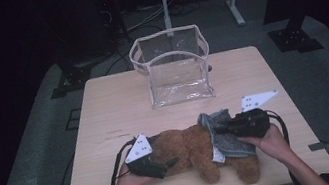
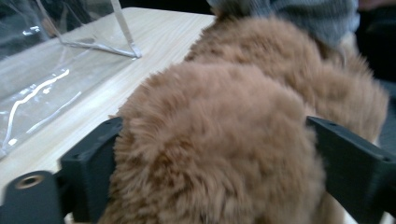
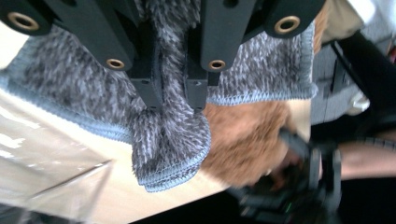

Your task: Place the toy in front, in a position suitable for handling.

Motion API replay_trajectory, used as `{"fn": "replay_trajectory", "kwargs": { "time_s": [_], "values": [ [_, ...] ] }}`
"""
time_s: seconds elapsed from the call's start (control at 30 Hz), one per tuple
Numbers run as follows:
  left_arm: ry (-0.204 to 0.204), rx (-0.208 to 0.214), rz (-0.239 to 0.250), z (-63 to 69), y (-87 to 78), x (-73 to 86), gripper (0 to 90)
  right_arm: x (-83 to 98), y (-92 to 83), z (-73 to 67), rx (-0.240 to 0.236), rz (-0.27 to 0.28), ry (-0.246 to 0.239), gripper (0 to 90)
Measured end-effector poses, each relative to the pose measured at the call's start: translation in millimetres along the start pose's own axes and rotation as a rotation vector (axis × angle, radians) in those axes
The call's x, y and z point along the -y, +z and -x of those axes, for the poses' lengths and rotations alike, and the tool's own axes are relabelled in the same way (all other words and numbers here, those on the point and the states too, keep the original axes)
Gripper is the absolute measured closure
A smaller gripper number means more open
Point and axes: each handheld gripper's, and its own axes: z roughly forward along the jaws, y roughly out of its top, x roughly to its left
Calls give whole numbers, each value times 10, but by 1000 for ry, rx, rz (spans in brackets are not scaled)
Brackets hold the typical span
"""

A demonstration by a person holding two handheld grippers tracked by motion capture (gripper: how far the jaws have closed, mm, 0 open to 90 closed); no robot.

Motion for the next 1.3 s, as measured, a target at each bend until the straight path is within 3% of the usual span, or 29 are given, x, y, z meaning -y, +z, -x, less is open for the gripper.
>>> {"fn": "replay_trajectory", "kwargs": {
  "time_s": [0.03, 0.1, 0.17, 0.2, 0.23, 0.27, 0.37, 0.4, 0.43, 0.47, 0.6, 0.67, 0.73, 0.83, 0.87, 0.9, 1.07, 1.2, 1.3],
  "values": [
    [0, 0, 0, 0, 0, 0, 69, 0, 0, 0, 0, 0, 0, 797],
    [-48, 38, 11, -48, -93, -26, 50, 118, 4, -148, -26, -35, -39, 800],
    [-57, 51, 3, -60, -101, -27, 19, 192, -26, -225, -40, -49, -65, 802],
    [-67, 83, -29, -81, -99, -13, 19, 229, -56, -268, -37, -57, -80, 802],
    [-67, 83, -29, -81, -99, -13, 19, 247, -75, -287, -38, -64, -87, 802],
    [-95, 118, -50, -86, -51, 15, 19, 256, -89, -302, -37, -70, -93, 802],
    [-59, 97, -77, -29, -6, 42, 89, 255, -98, -325, -33, -81, -104, 801],
    [-33, 66, -83, 20, 24, 59, 108, 213, -89, -313, -23, -92, -109, 801],
    [-33, 66, -83, 20, 24, 59, 119, 213, -89, -313, -23, -92, -109, 801],
    [-24, 34, -74, 50, 31, 78, 133, 129, -72, -301, 2, -92, -111, 800],
    [-10, -11, -43, 118, 54, 108, 134, -48, 30, -322, 5, -64, -136, 798],
    [5, -69, -32, 189, 93, 108, 132, -152, 256, -363, -10, -83, -182, 796],
    [-6, -76, -27, 177, 84, 118, 132, -160, 276, -343, -11, -88, -184, 795],
    [-13, -72, -23, 168, 79, 130, 132, -130, 189, -303, -13, -83, -164, 794],
    [-7, -67, -23, 171, 83, 126, 131, -34, 38, -290, -2, -74, -143, 793],
    [-7, -67, -23, 171, 83, 126, 130, -34, 38, -290, -2, -74, -143, 793],
    [-10, -67, -20, 179, 104, 119, 113, 337, -325, -399, 14, -56, -68, 789],
    [-17, -68, -18, 168, 129, 105, 113, 443, -332, -405, 34, -55, -66, 790],
    [-33, -87, -3, 104, 171, 53, 113, 384, -258, -243, 79, -38, -70, 790]
  ]
}}
